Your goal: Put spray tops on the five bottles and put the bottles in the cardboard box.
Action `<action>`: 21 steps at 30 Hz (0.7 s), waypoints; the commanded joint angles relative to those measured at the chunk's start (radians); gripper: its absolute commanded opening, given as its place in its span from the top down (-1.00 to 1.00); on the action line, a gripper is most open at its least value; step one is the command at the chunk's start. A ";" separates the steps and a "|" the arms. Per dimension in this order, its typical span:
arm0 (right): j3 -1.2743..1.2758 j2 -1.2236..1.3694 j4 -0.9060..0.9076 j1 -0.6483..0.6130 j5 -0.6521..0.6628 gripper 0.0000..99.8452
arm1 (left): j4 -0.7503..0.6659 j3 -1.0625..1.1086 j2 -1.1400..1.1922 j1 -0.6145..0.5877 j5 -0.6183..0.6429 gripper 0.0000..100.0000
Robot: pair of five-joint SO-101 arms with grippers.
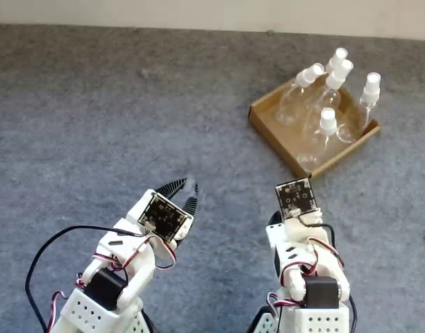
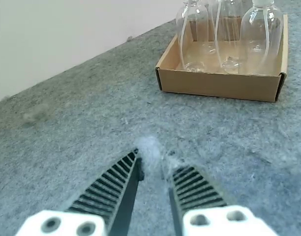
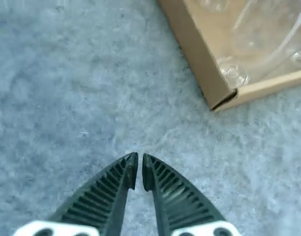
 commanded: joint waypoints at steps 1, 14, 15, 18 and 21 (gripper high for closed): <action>0.005 -0.012 -0.005 -0.008 0.002 0.99 | 0.006 0.021 0.001 -0.010 -0.011 0.99; 0.239 -0.012 0.001 -0.008 0.002 0.99 | 0.006 0.021 0.001 -0.010 -0.011 0.99; 0.237 -0.010 0.002 -0.008 0.000 0.99 | 0.006 0.021 0.002 -0.010 -0.011 0.99; 0.236 -0.008 0.008 -0.008 -0.068 0.99 | 0.006 0.021 0.002 -0.010 -0.009 0.99; 0.237 -0.008 0.056 -0.008 -0.227 0.99 | 0.006 0.021 0.002 -0.010 -0.009 0.99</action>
